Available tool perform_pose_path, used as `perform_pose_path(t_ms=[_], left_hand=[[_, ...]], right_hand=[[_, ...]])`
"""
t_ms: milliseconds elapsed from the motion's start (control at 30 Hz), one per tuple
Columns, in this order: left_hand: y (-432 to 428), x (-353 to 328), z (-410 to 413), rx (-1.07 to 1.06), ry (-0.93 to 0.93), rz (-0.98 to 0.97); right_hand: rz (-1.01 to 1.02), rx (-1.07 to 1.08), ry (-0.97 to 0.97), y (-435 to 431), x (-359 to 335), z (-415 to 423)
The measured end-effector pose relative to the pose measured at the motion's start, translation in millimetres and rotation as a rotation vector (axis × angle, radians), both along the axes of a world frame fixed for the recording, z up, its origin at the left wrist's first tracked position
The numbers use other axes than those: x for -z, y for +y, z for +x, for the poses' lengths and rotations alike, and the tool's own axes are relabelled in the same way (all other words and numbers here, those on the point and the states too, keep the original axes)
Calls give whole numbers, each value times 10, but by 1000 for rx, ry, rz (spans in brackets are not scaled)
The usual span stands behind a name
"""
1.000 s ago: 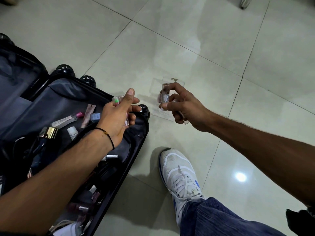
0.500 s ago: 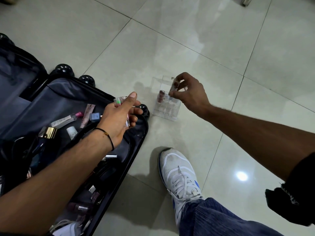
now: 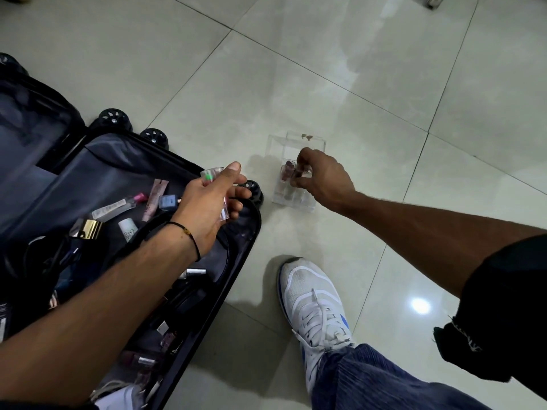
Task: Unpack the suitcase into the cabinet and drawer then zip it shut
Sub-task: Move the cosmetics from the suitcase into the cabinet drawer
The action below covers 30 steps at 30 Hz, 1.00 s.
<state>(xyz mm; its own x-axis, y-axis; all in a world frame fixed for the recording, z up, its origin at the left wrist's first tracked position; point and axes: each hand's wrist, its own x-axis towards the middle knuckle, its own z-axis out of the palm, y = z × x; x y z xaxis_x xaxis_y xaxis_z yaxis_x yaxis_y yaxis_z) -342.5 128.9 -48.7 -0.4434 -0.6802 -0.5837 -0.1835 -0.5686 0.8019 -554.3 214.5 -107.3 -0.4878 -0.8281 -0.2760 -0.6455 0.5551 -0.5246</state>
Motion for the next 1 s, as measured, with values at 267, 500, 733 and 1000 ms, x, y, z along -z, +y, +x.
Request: perform_pose_path(t_ms=[267,500,733,1000], left_hand=[[30,-19,6,92,28,59],[140,-37,-46,256,113,109],[178,-35,8,342,57,51],[73,-104,119,220,93,54]], right_hand=[[-249,209,-177,160,-360,67],[-253,151,-647,142,-783,352],[-152,-37,-712,80,-778,456],[-253,169,-774,96,-646,299]])
